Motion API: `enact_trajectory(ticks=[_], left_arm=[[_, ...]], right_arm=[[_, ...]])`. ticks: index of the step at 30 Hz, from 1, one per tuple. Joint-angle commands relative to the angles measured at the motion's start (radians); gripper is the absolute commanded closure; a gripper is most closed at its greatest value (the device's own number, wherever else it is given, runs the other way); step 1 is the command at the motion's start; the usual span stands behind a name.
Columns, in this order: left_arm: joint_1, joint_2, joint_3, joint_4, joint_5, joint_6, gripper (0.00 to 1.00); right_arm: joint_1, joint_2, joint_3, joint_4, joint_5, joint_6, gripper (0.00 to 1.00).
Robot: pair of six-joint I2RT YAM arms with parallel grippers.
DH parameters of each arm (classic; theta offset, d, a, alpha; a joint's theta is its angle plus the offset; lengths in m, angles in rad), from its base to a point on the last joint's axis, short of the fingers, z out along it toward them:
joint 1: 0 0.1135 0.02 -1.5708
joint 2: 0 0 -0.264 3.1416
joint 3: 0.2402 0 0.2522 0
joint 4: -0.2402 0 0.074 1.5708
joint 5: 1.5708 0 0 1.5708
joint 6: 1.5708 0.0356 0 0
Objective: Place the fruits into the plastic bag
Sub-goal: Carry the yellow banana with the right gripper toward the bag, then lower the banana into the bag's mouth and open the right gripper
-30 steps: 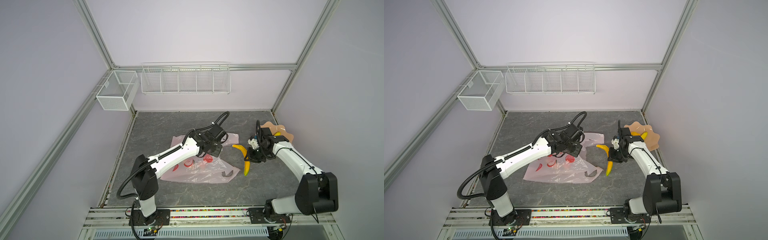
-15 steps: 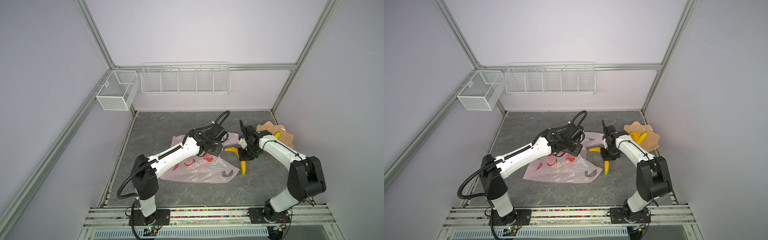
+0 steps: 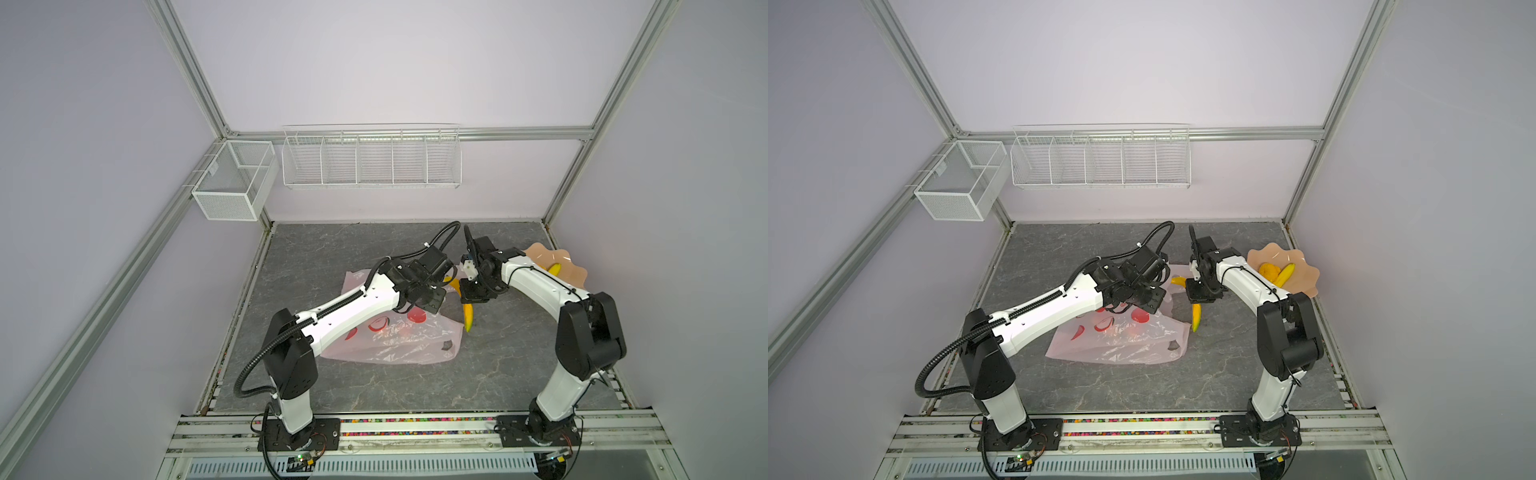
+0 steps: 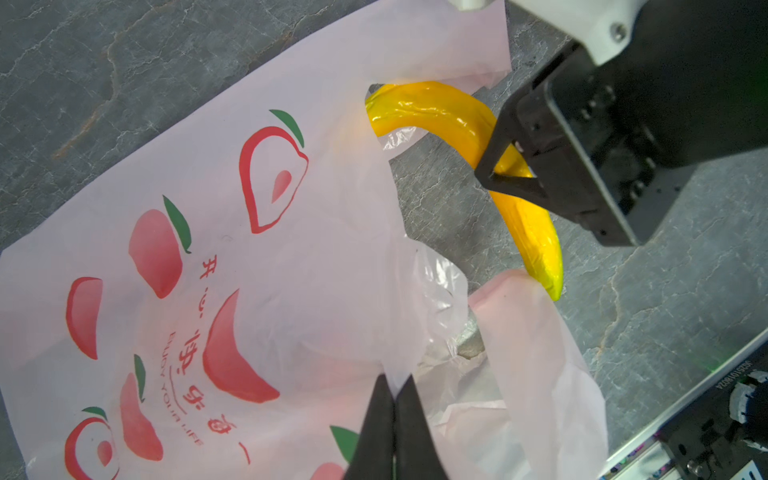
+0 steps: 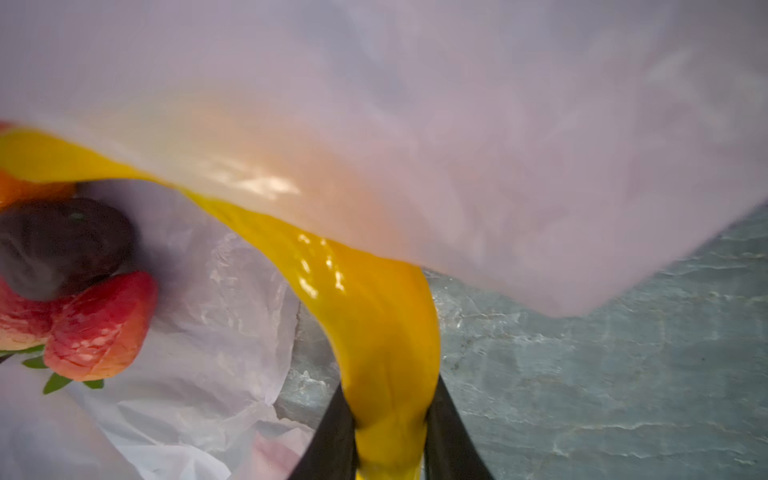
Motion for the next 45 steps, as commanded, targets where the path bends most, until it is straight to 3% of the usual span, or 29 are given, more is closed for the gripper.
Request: enact_trajectory(ticks=[1, 11, 17, 24, 34, 45], left_arm=[[-0.004, 0.018, 0.018, -0.002, 0.016, 0.017, 1.00], [-0.005, 0.011, -0.005, 0.002, 0.030, 0.025, 1.00], [-0.006, 0.005, -0.011, 0.002, 0.017, 0.023, 1.00], [-0.007, 0.021, 0.031, 0.006, 0.004, 0.005, 1.00], [-0.006, 0.025, 0.055, 0.008, -0.003, -0.002, 1.00], [-0.006, 0.017, 0.052, 0.017, -0.003, -0.006, 1.00]], right_arm=[[0.010, 0.009, 0.023, 0.017, -0.048, 0.023, 0.93], [0.007, 0.065, 0.149, -0.035, -0.039, 0.003, 0.94], [0.009, 0.076, 0.177, -0.025, -0.116, 0.063, 0.94], [0.038, -0.002, 0.008, 0.101, -0.243, 0.302, 0.94], [0.131, -0.136, -0.284, 0.471, -0.356, 0.663, 0.94], [0.230, -0.050, -0.319, 0.743, -0.405, 0.867, 0.93]])
